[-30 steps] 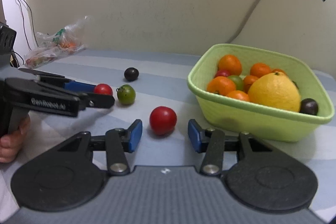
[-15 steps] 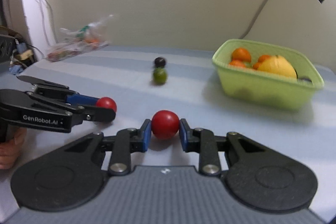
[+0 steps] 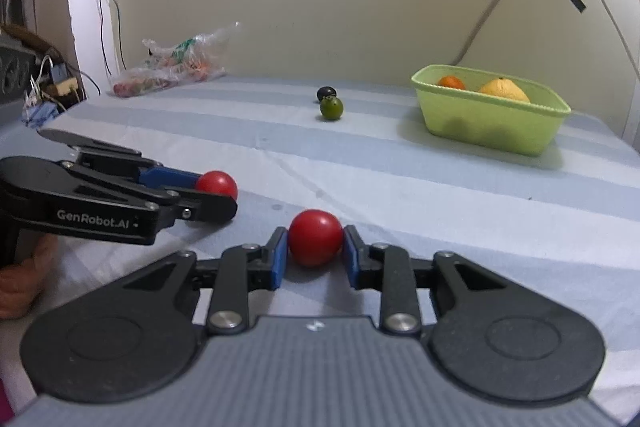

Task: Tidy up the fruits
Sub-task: 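Grasp a red tomato with the right tool while the left grasps a red cherry tomato, then carry both red tomatoes over the basket and open both tools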

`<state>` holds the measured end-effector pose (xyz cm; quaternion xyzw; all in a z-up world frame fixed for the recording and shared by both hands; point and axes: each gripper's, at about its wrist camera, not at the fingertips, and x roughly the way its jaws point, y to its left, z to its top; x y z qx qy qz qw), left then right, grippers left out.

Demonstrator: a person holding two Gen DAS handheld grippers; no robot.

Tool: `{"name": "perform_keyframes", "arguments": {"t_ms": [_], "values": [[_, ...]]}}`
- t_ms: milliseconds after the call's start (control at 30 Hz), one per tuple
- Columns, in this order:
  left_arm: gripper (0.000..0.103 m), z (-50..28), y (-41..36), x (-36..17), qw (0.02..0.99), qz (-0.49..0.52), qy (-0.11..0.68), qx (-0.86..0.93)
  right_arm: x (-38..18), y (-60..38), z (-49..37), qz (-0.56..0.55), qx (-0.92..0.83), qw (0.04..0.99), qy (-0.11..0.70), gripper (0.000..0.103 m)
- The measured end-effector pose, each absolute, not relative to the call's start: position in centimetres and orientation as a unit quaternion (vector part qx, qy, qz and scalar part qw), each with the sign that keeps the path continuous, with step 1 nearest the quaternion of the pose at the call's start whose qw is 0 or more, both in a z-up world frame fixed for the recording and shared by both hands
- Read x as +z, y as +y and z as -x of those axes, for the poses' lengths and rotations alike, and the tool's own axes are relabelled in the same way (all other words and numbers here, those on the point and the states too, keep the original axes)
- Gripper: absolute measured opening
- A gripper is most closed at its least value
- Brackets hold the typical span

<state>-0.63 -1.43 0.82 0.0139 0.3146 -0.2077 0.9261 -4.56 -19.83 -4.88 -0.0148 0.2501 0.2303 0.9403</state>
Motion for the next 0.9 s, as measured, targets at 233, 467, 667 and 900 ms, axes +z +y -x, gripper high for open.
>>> {"name": "perform_keyframes", "arguments": {"t_ms": [233,467,667,900], "values": [[0.046,1.1,-1.2,0.8,0.929,-0.008,0.311,-0.201,-5.0,-19.6,5.1,0.031,0.223,0.943,0.246,0.039],[0.050,0.7,-0.8,0.9,0.931,0.005,0.312,-0.191,-5.0,-19.4,5.3,0.039,0.221,0.944,0.244,0.043],[0.050,0.1,-1.4,1.1,0.931,-0.006,0.308,-0.194,-5.0,-19.8,5.6,0.025,0.206,0.949,0.239,0.043],[0.031,-0.8,-1.8,1.3,0.925,-0.004,0.320,-0.204,-4.6,-20.5,5.8,0.010,0.217,0.950,0.223,0.031]]}}
